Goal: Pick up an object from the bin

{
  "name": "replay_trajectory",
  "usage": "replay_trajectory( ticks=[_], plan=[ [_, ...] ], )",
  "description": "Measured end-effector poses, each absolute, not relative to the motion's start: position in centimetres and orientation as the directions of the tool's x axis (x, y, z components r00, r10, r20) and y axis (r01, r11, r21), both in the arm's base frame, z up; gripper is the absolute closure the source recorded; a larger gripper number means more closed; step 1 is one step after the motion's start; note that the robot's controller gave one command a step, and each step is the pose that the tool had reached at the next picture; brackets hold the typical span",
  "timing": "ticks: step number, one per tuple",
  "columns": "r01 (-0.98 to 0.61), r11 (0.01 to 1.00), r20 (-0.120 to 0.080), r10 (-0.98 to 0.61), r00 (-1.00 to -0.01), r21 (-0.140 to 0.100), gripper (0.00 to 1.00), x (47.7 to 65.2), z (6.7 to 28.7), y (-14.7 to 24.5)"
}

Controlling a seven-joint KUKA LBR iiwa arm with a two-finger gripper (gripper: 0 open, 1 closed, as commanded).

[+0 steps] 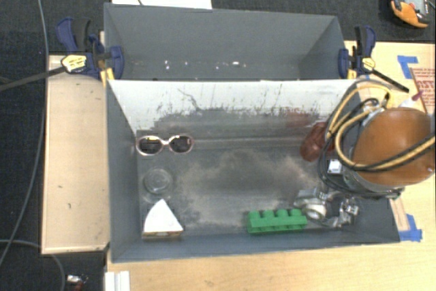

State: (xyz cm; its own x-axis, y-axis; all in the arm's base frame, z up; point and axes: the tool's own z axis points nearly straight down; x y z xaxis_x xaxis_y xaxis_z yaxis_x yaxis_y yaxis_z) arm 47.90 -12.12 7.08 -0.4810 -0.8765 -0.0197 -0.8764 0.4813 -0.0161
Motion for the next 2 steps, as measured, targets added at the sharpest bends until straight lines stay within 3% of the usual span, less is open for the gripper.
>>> replay_trajectory(
  ticks=[2],
  plan=[
    [-0.889, 0.457, -0.033, -0.889, -0.456, -0.016, 1.00, 47.79, 7.10, -12.49]
  ],
)
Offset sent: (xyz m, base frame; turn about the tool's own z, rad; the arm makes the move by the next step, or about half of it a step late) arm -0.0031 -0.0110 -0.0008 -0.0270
